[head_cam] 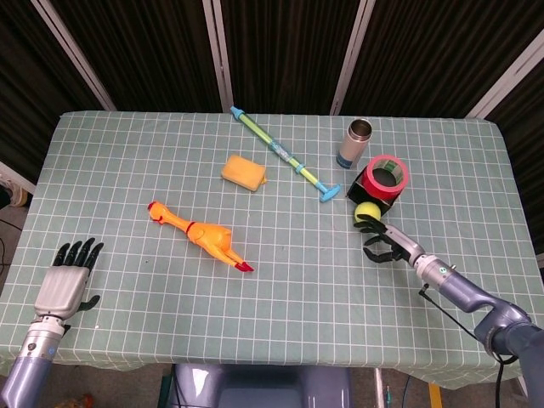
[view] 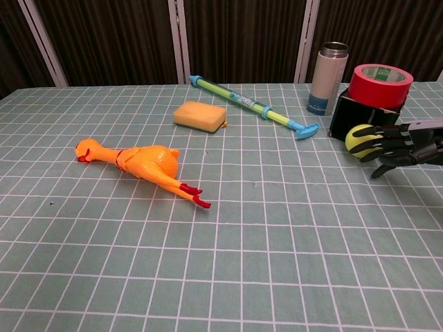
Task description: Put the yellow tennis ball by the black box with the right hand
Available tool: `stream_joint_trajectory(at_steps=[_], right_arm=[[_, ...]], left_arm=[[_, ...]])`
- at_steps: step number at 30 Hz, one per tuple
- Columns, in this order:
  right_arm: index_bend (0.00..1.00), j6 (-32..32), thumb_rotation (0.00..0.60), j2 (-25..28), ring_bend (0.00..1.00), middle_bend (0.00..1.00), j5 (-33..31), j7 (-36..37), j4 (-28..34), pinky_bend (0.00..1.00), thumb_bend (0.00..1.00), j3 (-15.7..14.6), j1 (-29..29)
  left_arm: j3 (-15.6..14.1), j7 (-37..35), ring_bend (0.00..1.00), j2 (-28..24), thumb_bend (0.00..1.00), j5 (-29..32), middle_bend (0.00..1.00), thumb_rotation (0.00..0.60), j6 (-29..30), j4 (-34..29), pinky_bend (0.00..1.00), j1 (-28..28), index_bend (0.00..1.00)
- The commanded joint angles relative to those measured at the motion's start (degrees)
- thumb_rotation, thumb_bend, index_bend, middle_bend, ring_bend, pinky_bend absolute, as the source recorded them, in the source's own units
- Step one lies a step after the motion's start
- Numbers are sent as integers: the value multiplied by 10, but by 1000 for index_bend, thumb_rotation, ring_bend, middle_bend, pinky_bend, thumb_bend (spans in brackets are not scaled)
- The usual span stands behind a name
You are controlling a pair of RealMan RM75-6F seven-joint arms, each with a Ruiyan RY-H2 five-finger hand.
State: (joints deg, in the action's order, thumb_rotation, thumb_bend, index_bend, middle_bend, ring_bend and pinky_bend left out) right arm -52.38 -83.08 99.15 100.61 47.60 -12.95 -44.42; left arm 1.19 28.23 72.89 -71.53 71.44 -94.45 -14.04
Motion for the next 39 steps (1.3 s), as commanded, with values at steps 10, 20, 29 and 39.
stream_joint_trajectory(at_steps=[10, 20, 29, 39], right_arm=[[48, 10, 600, -12, 143, 56, -2, 13, -49, 222, 533, -13, -3], [48, -1, 600, -17, 143, 56, -2, 44, -55, 222, 533, -11, -9], [48, 7, 600, -17, 143, 56, -2, 39, -45, 240, 533, -13, -17], [35, 31, 600, -5, 193, 55, -7, 9, -7, 384, 533, -14, -30]], left_arm=[[1, 9, 0, 6, 168, 13, 0, 600, -8, 1, 7, -6, 0], [0, 6, 0, 7, 168, 19, 0, 600, -15, 6, 7, -11, 0], [0, 0, 0, 5, 168, 26, 0, 600, -17, 11, 8, -12, 0], [0, -10, 0, 2, 168, 26, 0, 600, -15, 14, 7, -12, 0]])
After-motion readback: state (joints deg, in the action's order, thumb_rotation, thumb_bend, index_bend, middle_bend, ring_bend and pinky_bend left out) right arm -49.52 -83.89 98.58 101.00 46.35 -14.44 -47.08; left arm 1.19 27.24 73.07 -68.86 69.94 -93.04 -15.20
